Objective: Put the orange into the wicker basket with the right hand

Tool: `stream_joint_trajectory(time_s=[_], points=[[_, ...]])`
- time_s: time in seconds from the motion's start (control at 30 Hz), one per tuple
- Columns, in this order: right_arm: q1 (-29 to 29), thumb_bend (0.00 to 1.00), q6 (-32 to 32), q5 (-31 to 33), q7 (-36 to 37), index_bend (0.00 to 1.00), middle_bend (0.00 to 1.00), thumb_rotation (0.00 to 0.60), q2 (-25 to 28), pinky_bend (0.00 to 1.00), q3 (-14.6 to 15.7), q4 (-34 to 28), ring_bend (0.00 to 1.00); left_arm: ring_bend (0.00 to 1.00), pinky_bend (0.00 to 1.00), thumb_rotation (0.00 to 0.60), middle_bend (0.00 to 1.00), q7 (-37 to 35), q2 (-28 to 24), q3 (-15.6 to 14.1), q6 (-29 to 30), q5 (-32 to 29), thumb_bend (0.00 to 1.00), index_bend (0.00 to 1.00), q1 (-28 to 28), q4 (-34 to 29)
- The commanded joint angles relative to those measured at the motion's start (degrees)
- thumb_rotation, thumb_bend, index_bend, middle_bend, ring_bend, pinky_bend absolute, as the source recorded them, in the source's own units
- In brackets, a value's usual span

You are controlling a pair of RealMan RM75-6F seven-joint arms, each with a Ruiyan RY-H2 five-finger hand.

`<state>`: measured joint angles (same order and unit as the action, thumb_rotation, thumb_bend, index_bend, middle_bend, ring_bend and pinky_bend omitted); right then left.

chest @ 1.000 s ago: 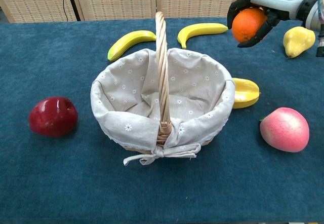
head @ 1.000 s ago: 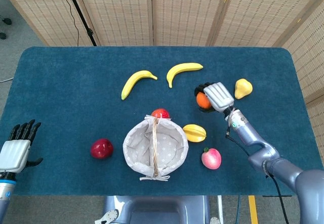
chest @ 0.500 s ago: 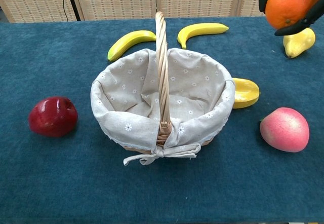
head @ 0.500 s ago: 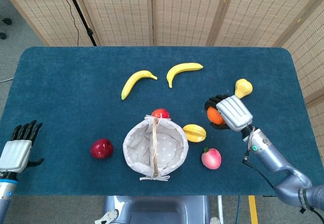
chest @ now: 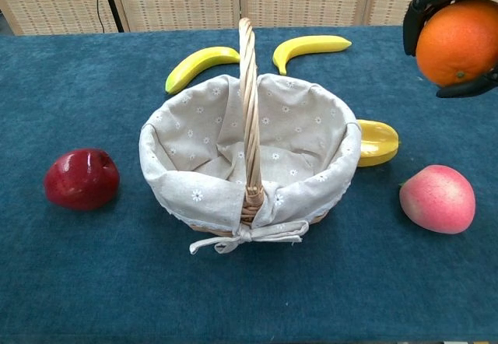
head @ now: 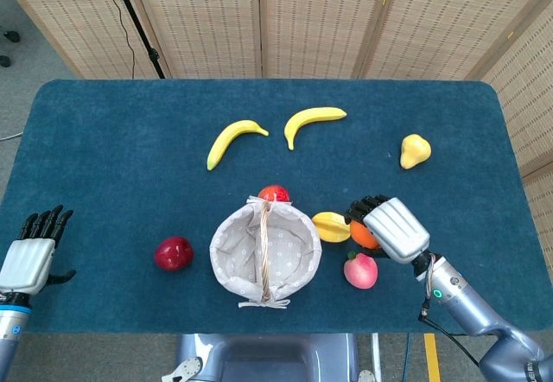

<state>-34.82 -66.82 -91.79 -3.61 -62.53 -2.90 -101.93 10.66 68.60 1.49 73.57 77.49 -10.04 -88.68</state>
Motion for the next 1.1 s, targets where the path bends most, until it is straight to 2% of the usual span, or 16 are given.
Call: stream_joint_trajectory(time_s=[0.03,0.27,0.43,0.73,0.97,1.03,1.1], points=[[0.02,0.40,0.15,-0.67,-0.07,0.68,0.58,0.600,-0.35,0.63,0.07,-1.15,0.63,0.00,0.00,0.600,0.00,0.00,0.05,-0.01,0.01,0.03,0.00,0.00,-0.03,0.00],[0.43,0.40,0.73,-4.31,-3.46,0.68,0.58,0.600,-2.35,0.63,1.77,-5.50,0.63,0.00,0.00,0.600,0.00,-0.12,0.27,-0.09,-0.39,-0.14,0.00,0.00,-0.19,0.27],[0.26,0.40,1.69,-4.10,-4.57,0.68,0.58,0.600,-3.56,0.63,1.61,-6.18,0.63,0.00,0.00,0.600,0.00,-0.33,0.19,-0.17,-0.29,0.04,0.00,0.00,-0.17,0.24],[-1.14,0.40,3.86,-3.50,-4.79,0.68,0.58,0.600,-6.28,0.63,0.49,-6.84,0.64,0.00,0.00,0.600,0.00,-0.55,0.17,-0.28,-0.38,0.10,0.00,0.00,-0.20,0.28],[-3.55,0.40,6.33,-1.79,-4.50,0.66,0.56,0.600,-8.73,0.63,-1.89,-7.18,0.63,0.00,0.00,0.600,0.00,-0.73,0.31,-0.31,-0.82,-0.15,0.00,0.00,-0.34,0.53],[-4.28,0.36,6.99,-1.36,-3.98,0.61,0.52,0.600,-9.35,0.62,-2.52,-6.99,0.60,0.00,0.00,0.600,0.00,-0.76,0.31,-0.29,-0.86,-0.20,0.00,0.00,-0.36,0.56],[-4.92,0.25,7.65,-1.00,-3.66,0.55,0.46,0.600,-9.99,0.58,-2.95,-6.56,0.55,0.00,0.00,0.600,0.00,-0.81,0.27,-0.29,-0.87,-0.22,0.00,0.00,-0.36,0.54]])
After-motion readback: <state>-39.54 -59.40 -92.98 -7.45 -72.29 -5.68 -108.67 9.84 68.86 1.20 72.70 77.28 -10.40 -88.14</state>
